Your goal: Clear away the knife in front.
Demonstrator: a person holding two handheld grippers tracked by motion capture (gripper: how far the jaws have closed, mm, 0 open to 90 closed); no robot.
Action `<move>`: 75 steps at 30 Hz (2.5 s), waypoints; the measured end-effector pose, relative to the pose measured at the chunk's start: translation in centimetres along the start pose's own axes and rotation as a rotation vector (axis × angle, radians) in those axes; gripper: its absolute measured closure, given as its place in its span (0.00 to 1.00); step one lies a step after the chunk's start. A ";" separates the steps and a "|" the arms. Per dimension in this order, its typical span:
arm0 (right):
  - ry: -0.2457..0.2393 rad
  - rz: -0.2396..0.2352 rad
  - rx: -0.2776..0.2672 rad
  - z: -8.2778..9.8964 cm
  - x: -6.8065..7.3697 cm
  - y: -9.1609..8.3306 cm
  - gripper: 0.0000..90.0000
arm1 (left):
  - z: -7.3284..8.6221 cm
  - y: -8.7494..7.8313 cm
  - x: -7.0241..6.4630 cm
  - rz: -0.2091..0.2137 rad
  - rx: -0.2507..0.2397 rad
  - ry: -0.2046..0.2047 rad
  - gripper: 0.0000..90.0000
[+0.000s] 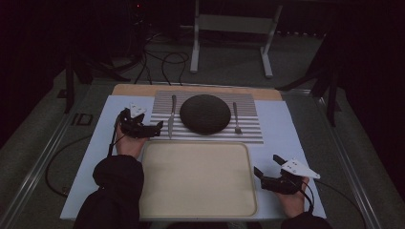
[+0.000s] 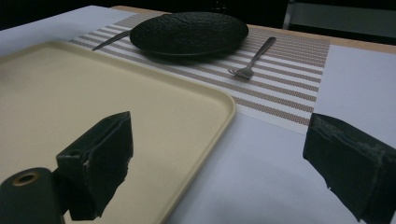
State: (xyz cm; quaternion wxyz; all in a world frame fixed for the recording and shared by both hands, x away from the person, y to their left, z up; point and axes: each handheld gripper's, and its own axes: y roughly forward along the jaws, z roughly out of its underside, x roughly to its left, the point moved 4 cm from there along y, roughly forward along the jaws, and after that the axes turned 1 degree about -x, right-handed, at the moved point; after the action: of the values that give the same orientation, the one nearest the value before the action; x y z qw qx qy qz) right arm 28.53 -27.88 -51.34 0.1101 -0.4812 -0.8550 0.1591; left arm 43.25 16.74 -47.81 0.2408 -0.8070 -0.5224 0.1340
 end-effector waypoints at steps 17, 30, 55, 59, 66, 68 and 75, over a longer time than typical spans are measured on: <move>0.009 -0.004 -0.005 0.0 -0.1 0.1 0.10 | -2.1 3.8 -0.3 -0.004 0.027 -0.024 0.00; 0.012 -0.006 -0.007 -0.1 -0.1 0.1 0.10 | -2.9 6.5 -0.8 -0.019 0.069 -0.008 0.00; 0.044 -0.011 -0.012 0.0 -0.4 0.2 0.09 | -4.2 13.3 -0.6 -0.134 0.279 -0.068 0.18; 0.045 -0.009 -0.013 0.0 -0.6 0.2 0.09 | -3.5 14.2 -0.6 -0.114 0.308 -0.120 0.33; 0.052 -0.012 -0.014 0.0 -0.6 0.1 0.10 | -2.7 15.5 -1.0 -0.061 0.318 -0.163 0.62; 0.053 -0.012 -0.013 0.0 -0.6 0.1 0.10 | -2.4 16.0 -1.2 -0.071 0.351 -0.162 0.67; 0.050 -0.008 -0.009 0.1 -0.7 0.1 0.10 | -2.3 16.2 -1.1 -0.081 0.377 -0.178 0.81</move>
State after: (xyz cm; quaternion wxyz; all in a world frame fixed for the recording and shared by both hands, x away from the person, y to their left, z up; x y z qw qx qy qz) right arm 28.98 -28.45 -51.51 0.1300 -0.4819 -0.8547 0.1426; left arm 56.48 9.70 -54.47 0.3458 -0.7110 -0.5391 0.2904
